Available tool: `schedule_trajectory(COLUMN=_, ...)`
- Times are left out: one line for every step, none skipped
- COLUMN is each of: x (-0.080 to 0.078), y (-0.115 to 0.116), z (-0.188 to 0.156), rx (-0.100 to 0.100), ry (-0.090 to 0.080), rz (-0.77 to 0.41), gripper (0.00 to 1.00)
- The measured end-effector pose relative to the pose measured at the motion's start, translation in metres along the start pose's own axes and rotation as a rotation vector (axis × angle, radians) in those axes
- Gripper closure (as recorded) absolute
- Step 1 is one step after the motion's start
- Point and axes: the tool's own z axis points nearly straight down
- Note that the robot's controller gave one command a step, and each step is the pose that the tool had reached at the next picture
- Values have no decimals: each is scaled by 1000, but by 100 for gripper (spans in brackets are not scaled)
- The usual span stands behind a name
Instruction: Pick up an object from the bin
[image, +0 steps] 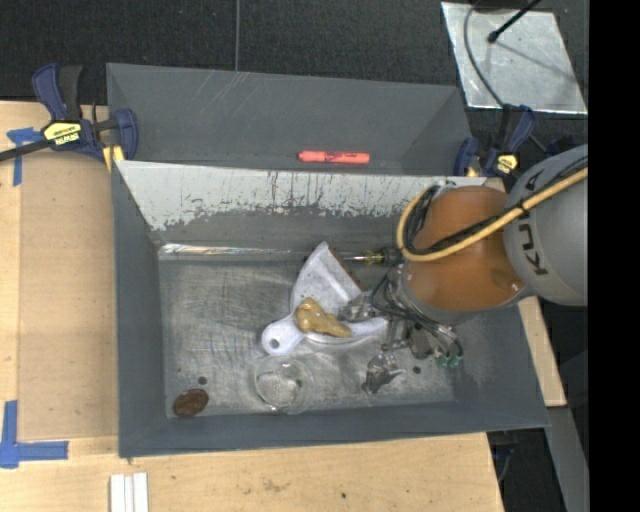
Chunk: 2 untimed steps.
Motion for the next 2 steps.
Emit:
schedule_trajectory(x=1, y=16, z=29, rx=2, ry=3, rz=-154, gripper=0)
schedule_trajectory(x=-45, y=48, z=30, rx=4, ry=20, rz=280, gripper=100)
